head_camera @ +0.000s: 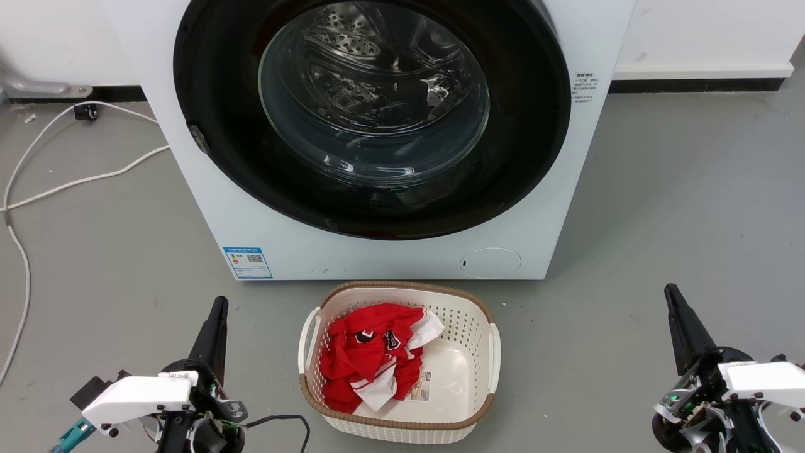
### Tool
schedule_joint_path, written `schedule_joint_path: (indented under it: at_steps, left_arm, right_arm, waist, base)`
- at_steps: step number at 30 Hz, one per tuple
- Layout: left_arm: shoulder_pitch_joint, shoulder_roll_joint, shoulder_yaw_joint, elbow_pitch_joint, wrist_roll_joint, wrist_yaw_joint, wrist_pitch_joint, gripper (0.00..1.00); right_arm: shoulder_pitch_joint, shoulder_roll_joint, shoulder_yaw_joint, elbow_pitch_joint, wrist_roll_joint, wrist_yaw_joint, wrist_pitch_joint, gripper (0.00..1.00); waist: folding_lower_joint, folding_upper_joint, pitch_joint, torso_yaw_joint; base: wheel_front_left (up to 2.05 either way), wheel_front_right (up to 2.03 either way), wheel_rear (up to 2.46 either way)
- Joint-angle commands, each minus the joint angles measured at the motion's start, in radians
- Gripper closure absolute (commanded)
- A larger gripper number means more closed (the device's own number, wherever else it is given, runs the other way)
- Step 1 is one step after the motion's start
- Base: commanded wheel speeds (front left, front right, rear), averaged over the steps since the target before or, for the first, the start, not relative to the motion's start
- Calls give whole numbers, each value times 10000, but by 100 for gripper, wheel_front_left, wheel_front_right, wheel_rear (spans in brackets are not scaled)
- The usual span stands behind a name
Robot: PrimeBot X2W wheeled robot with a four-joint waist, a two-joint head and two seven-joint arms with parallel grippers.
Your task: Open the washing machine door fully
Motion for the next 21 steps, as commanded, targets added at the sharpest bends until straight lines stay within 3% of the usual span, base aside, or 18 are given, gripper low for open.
schedule_joint_path:
  at_steps: [1,14,15,21]
  left_arm:
    - [22,-10,23,9,51,-30,48,100]
    - [19,-22,46,11,62,-30,70,100]
    - [0,-19,20,3,39,0,8,0]
    - [-17,-39,-299,45,238,2,-248,0]
  right_arm:
    - [-140,27,-16,11,-32,0,24,100]
    - [-137,45,-37,13,-55,0,34,100]
    - [-7,17,-27,2,-17,0,27,0]
    - [179,30,-19,-115,-127,0,-205,0]
  waist:
    - [0,0,0,0]
    - [0,0,0,0]
    - [0,0,0,0]
    - [0,0,5,-4]
  base:
    - [0,0,0]
    - [0,0,0]
    - [0,0,0]
    - [0,0,0]
